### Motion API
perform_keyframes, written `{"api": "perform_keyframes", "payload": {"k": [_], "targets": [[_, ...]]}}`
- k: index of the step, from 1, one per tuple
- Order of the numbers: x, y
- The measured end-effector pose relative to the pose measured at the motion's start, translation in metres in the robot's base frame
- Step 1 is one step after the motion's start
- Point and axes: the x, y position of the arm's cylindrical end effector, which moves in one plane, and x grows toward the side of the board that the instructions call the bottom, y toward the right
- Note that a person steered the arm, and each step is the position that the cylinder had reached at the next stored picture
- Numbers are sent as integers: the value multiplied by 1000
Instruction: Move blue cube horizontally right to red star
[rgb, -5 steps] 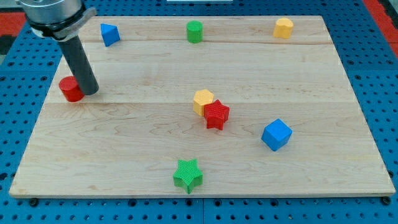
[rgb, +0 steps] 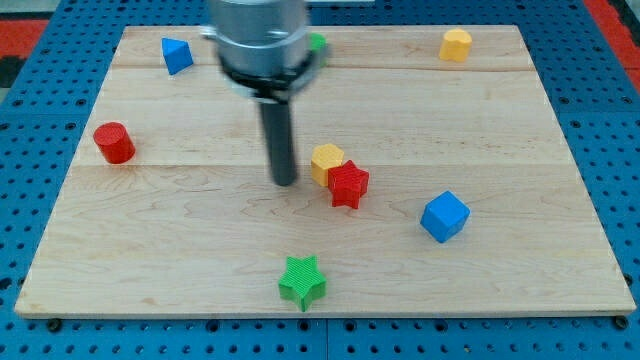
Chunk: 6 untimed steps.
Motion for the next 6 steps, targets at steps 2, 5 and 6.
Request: {"api": "perform_keyframes", "payload": {"k": [2, 5, 6], "targets": [[58, 71], [51, 162], [41, 153]]}}
